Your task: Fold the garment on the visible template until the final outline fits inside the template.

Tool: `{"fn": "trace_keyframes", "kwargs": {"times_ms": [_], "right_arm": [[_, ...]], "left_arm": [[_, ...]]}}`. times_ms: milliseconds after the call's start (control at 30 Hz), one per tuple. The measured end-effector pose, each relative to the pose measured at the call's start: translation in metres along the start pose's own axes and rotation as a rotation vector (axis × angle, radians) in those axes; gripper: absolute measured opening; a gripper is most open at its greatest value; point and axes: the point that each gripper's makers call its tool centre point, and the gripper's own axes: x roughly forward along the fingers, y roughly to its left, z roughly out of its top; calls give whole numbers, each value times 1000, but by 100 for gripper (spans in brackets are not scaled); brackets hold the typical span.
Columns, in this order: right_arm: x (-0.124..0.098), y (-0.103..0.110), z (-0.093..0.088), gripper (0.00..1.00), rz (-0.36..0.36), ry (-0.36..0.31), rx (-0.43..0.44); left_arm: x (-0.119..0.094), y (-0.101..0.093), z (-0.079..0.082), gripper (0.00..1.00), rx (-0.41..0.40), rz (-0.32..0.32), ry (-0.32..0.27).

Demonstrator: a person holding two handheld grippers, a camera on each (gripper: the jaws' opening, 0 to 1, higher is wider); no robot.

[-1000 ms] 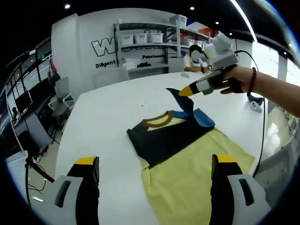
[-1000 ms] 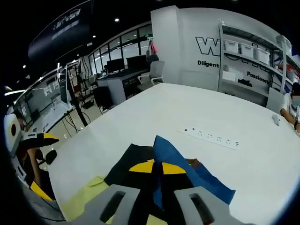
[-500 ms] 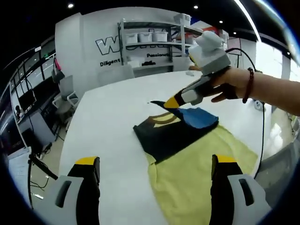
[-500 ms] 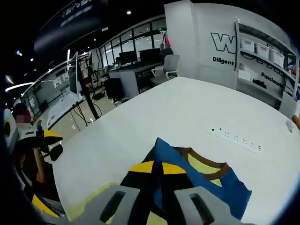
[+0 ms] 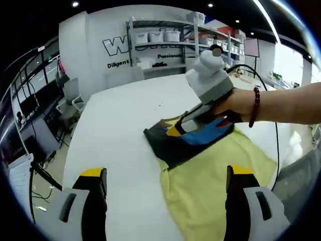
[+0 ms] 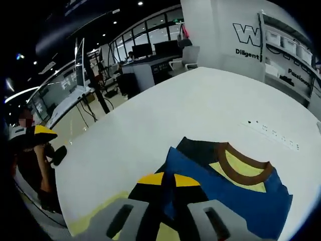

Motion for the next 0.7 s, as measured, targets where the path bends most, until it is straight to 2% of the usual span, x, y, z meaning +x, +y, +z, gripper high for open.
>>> {"fn": "trace_keyframes", "kwargs": {"times_ms": [100, 200, 267, 500, 700], "right_arm": [[5, 4, -3, 13, 25, 3, 7], [5, 15, 0, 18, 75, -28, 34], [-3, 16, 5, 20, 84, -54, 8], [-26, -1, 11, 30, 61, -110, -2], [-48, -24, 6, 32, -8, -137, -21]], "left_arm": [[0, 0, -3, 99, 5, 0, 10], [0, 2, -6, 99, 2, 4, 14], [1, 5, -7, 99, 3, 11, 18], [4, 8, 2, 99, -7, 27, -4], [6, 7, 3, 99, -14, 24, 1]]}}
